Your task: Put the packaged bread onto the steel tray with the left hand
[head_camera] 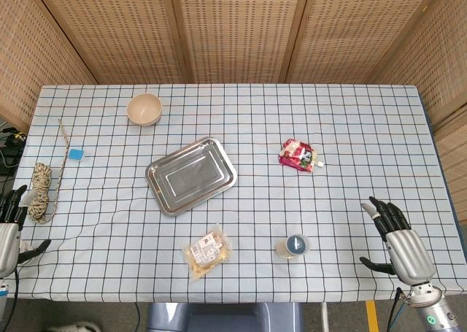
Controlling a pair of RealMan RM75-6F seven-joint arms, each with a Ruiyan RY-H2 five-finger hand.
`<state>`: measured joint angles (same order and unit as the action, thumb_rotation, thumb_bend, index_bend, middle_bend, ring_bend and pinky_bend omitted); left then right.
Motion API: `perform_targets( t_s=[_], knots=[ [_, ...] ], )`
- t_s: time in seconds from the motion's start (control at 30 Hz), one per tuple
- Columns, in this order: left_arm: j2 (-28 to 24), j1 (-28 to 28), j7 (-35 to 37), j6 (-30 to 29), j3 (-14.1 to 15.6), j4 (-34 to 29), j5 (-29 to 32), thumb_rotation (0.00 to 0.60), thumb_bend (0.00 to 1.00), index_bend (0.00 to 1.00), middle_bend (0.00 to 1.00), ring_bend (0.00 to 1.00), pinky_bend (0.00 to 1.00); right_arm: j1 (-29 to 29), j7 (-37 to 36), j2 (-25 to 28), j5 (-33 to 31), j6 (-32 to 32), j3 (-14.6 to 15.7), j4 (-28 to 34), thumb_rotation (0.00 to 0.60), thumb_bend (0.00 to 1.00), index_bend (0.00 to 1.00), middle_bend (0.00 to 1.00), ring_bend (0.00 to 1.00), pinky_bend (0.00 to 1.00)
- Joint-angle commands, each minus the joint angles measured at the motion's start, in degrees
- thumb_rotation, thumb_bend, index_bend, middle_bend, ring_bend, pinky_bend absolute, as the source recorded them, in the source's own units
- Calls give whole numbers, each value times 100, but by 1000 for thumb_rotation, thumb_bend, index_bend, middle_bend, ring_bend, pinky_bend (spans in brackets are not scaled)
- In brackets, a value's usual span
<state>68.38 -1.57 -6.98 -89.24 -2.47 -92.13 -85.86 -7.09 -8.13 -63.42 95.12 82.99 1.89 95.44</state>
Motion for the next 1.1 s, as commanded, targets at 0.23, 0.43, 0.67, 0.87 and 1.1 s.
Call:
perform_targets(
  t_s=[0.23, 0.43, 0.67, 0.87, 1.1],
  knots=[
    [-7, 8, -33, -18, 11, -26, -18, 600, 0, 0, 0, 0, 0, 3, -20, 7, 25, 1, 17, -5, 600, 43, 8, 0, 0, 0],
    [-11, -1, -48, -10, 13, -35, -32, 600, 0, 0, 0, 0, 0, -9, 7, -5, 28, -17, 15, 5, 600, 44, 8, 0, 0, 0],
    [-108, -78, -44, 132, 58, -114, -106, 600, 0, 0, 0, 0, 0, -4, -3, -5, -74, -42, -16, -20, 600, 43, 8, 0, 0, 0],
    [-304, -390, 80, 526, 208, -186, -564, 600, 0, 0, 0, 0, 0, 9, -30, 18, -71, -21, -13, -7, 600, 43, 8, 0, 0, 0],
    [-570, -1137, 98, 1512, 445, -664, -1306, 600, 0, 0, 0, 0, 0, 11, -61, 45, -116, -13, -43, 12, 600, 44, 8, 0, 0, 0]
  ],
)
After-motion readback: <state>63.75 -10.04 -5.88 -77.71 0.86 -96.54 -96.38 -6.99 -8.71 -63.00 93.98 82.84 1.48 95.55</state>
